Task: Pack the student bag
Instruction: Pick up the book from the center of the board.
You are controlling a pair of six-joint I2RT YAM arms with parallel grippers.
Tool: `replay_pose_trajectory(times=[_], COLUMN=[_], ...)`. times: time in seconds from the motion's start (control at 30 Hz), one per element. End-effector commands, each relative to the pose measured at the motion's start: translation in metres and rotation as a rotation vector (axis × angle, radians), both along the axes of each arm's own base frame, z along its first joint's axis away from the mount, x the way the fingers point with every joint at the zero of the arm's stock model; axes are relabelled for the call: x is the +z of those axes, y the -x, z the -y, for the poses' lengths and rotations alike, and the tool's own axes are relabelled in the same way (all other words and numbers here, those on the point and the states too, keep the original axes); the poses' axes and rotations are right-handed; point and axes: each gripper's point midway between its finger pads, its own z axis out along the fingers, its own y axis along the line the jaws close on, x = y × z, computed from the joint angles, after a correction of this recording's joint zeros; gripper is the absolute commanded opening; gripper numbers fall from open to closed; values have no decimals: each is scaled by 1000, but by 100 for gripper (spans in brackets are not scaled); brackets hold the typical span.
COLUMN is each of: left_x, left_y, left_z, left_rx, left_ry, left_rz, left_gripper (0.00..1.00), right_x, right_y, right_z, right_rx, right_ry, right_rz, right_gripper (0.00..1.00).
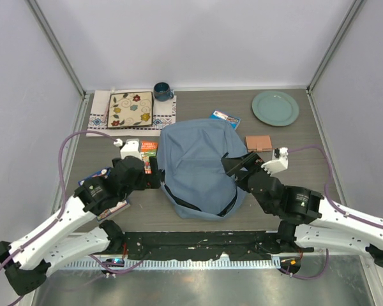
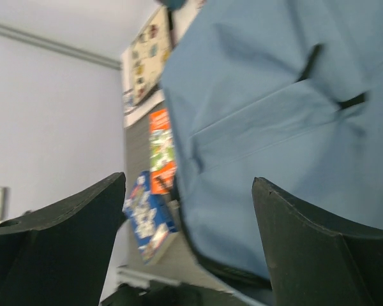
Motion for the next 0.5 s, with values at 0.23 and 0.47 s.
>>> replay_pose_trajectory(times=[0.23,0.47], left_x=[-23,-37], left_y=[-3,-23], left_z=[-26,-59], left_rx=[180,273], left_ry=[-57,-50], left_rz=[-59,-113], left_gripper=[100,100], right_x=[-61,-33], right_y=[10,21], right_z=[22,-56], right_rx=[164,468], right_ry=[359,311], right_rz=[-59,34], right_gripper=[86,84])
